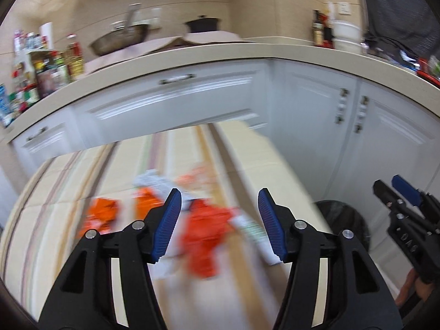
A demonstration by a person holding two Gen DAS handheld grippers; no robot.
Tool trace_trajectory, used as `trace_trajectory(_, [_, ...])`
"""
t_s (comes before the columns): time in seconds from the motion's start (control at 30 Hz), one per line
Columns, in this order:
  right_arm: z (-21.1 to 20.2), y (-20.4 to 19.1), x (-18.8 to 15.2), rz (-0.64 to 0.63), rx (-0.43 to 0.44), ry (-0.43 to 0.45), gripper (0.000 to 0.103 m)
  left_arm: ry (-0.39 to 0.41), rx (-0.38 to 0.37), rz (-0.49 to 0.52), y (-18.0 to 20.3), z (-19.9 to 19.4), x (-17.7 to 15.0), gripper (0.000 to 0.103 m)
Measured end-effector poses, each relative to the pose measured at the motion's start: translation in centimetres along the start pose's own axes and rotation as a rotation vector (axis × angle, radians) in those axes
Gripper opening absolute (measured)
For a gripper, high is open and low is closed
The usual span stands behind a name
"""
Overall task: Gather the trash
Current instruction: 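Move both open tools back over the table, then grasp the white-green packet with the right tool while the left tool grasps the white strip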
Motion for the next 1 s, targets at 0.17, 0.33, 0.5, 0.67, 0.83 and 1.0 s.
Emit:
trace_trajectory(0.17, [0.1,-6.3,-1.7,-0.061,0.091,-0.03,0.047,-0.032,0.106,-0.048,-6.7,-1.1,-3.0,0.057])
trace_trajectory(0.33, [1.2,-10.7,-4.7,-0.128,0.134,-0.101,0.047,-0.08,0.169,-0.108,-12.0,-1.6,-6.2,0.057])
trace_trajectory(0.5, [2.4,-12.1,-7.1,-0.168,0.11,-0.166,0.047,-0.113,0.192,-0.153,-15.2,-1.8,-8.8,0.057])
trace_trajectory(0.67, [3.5,-11.5,-8.1,-0.171,0.062,-0.221,0.047,-0.141,0.169,-0.183,-15.8,-1.3,-10.3,0.057])
trace_trajectory(0.83, [4.7,-11.2,-9.4,-0.181,0.034,-0.288,0.047,-0.159,0.13,-0.188,-14.8,-0.4,-11.0,0.057])
trace_trajectory(1.0, [5.2,-11.0,-10.0,-0.176,0.043,-0.333,0.021,-0.183,0.088,-0.193,-13.3,0.7,-11.2,0.058])
Point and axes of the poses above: each gripper's, at about its wrist camera, not at the fingertips, and z roughly the way its jaws point, y to its right, x to its top, the point moved 10 cm from there along z, roughly the way its jaws point, and after that the axes turned 12 degrees about z, right-handed, at the moved point
